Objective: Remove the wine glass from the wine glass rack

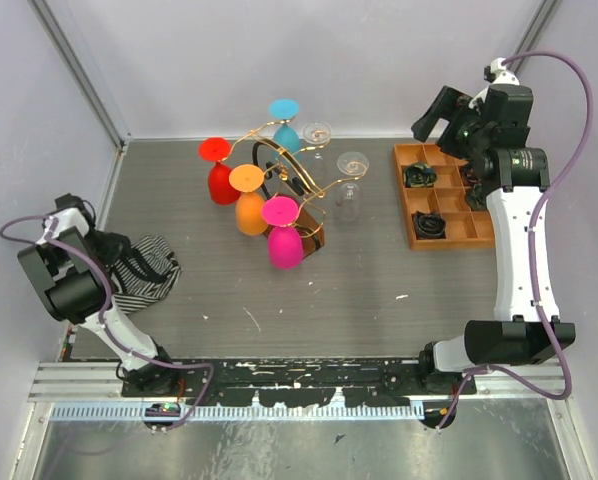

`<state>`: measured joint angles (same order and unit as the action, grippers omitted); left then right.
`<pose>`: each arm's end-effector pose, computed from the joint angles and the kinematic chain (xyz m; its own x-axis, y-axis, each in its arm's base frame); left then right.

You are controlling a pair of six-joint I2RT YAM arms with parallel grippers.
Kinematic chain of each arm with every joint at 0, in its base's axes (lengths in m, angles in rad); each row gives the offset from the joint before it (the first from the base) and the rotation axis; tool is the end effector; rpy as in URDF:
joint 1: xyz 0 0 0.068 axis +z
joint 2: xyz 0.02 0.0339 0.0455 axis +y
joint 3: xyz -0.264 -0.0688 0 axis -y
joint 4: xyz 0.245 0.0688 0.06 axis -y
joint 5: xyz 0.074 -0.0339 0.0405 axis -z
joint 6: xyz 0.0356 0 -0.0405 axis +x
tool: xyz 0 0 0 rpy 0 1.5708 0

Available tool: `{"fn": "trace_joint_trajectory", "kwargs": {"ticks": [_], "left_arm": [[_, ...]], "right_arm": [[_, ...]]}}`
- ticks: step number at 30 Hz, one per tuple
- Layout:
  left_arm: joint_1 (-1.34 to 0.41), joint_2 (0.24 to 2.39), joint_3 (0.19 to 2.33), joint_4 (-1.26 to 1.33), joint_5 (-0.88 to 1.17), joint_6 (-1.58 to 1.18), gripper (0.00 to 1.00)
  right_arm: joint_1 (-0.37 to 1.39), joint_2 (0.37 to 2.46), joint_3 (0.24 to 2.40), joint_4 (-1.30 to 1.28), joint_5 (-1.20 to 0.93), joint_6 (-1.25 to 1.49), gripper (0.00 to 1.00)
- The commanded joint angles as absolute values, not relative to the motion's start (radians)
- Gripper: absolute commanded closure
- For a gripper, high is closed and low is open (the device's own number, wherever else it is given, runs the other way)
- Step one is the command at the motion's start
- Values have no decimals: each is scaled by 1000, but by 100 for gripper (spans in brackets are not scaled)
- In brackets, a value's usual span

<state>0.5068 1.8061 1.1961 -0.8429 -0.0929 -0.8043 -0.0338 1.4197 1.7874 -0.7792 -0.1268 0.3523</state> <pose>0.2866 0.1629 0.1704 -0.2472 -0.9576 -0.1479 -0.9673 0.2529 -0.0208 0.2875 -0.0052 0.4748 -0.4036 0.3561 -0.8428 0.0607 0.9295 0.3637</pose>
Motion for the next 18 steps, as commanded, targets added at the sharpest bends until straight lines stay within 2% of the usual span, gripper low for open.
{"fn": "trace_joint_trajectory", "kwargs": {"ticks": [1, 8, 13, 18], "left_arm": [[554, 1796, 1258, -877, -150, -798, 2], [541, 1673, 1263, -872, -146, -801, 2], [429, 1568, 1157, -772, -34, -797, 1], [315, 1594, 1096, -771, 32, -803, 1]], "right_arm": [[-34, 1381, 1796, -741, -170, 337, 0], [-30, 1398, 1817, -754, -271, 334, 0], [7, 1407, 1818, -760, -302, 336, 0], [15, 1398, 1819, -761, -294, 341, 0]]}}
